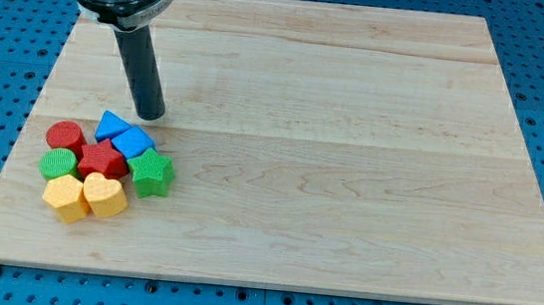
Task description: Point your arm closer to yellow hexagon and yellow heart
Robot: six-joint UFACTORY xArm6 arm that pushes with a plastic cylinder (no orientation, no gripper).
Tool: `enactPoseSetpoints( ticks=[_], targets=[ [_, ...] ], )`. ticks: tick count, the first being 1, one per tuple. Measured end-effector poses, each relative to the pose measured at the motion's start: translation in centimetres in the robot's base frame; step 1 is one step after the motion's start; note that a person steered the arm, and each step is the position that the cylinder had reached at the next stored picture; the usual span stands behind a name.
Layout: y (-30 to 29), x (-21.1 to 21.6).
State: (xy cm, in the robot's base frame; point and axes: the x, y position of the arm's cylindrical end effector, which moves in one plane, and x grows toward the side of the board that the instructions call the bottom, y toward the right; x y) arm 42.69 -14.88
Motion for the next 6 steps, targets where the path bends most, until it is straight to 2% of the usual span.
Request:
enactPoseSetpoints(
  ticks=[1, 3, 4, 5, 6],
  targets=[
    [0.0, 0.0],
    [-0.9, -2.7],
    [7.3, 0.1],
    [14.8, 7.3],
    [16.4, 14.5]
  ],
)
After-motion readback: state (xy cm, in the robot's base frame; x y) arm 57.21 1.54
